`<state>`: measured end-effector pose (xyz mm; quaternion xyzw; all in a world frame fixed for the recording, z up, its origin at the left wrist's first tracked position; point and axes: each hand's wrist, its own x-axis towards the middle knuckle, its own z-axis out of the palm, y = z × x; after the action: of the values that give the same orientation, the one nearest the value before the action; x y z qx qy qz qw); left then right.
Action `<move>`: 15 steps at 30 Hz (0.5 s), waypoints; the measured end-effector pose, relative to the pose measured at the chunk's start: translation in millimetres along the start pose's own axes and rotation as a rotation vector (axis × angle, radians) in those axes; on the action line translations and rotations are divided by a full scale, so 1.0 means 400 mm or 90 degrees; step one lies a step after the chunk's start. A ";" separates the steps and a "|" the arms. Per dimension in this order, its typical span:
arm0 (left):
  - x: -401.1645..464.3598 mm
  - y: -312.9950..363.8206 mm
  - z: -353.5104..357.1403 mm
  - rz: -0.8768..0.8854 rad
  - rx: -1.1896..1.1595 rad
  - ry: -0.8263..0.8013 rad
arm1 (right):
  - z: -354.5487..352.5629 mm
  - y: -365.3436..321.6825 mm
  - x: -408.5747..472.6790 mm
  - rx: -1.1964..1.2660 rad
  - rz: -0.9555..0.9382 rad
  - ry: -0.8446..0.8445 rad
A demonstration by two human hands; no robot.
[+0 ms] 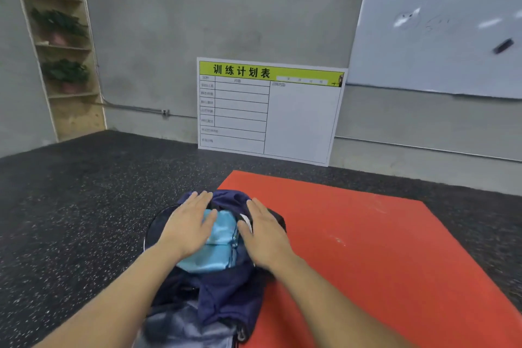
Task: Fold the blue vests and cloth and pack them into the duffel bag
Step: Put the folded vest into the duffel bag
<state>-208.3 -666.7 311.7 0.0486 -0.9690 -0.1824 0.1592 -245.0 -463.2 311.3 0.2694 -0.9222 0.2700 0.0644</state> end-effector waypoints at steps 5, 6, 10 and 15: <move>-0.043 0.195 -0.070 0.072 -0.070 0.049 | -0.173 0.055 -0.093 -0.023 0.025 0.058; -0.050 0.233 -0.080 0.087 -0.070 0.054 | -0.207 0.066 -0.114 -0.029 0.027 0.068; -0.078 0.390 -0.100 0.153 -0.064 0.056 | -0.333 0.116 -0.209 -0.048 0.036 0.103; -0.114 0.585 -0.082 0.226 -0.083 0.031 | -0.463 0.196 -0.339 -0.061 0.076 0.151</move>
<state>-162.8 -453.6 413.9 -0.1293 -0.9443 -0.2124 0.2155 -176.7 -246.4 395.8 0.1766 -0.9343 0.2592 0.1694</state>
